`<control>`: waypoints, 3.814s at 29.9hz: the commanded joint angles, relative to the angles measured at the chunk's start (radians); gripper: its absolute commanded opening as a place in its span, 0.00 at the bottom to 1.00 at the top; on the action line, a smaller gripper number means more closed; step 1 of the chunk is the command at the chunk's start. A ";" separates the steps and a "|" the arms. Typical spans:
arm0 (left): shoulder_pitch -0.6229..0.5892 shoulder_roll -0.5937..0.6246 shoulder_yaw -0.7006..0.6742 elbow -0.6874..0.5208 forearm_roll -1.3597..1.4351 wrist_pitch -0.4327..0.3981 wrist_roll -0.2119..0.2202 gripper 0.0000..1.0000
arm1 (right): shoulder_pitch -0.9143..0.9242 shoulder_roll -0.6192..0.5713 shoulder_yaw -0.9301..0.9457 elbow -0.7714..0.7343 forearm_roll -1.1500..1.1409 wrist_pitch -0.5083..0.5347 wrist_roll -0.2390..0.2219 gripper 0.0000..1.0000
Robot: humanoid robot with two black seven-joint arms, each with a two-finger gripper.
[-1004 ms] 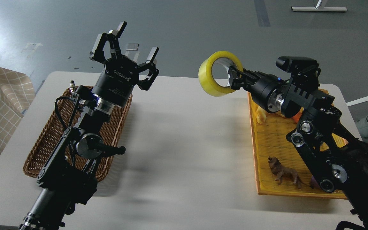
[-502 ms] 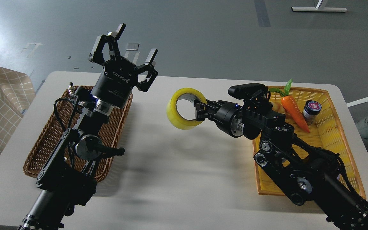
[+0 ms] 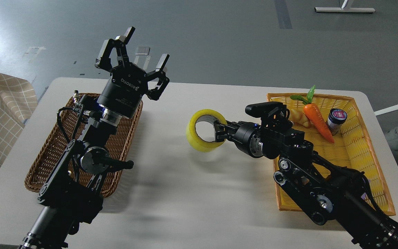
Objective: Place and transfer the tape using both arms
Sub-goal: 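Lower the tape roll onto the table center and release it, then withdraw the right gripper back above the yellow tray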
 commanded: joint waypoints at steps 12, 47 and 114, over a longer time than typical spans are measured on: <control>0.012 0.004 -0.003 -0.002 -0.001 -0.001 0.000 0.98 | -0.032 0.000 0.003 -0.004 0.000 0.000 0.000 0.29; 0.020 -0.002 -0.005 -0.003 -0.001 -0.003 0.000 0.98 | -0.060 0.000 0.005 -0.056 0.000 0.000 0.003 0.30; -0.005 0.041 0.011 0.011 0.009 0.100 0.020 0.98 | -0.140 0.000 0.688 0.317 1.055 -0.008 0.022 1.00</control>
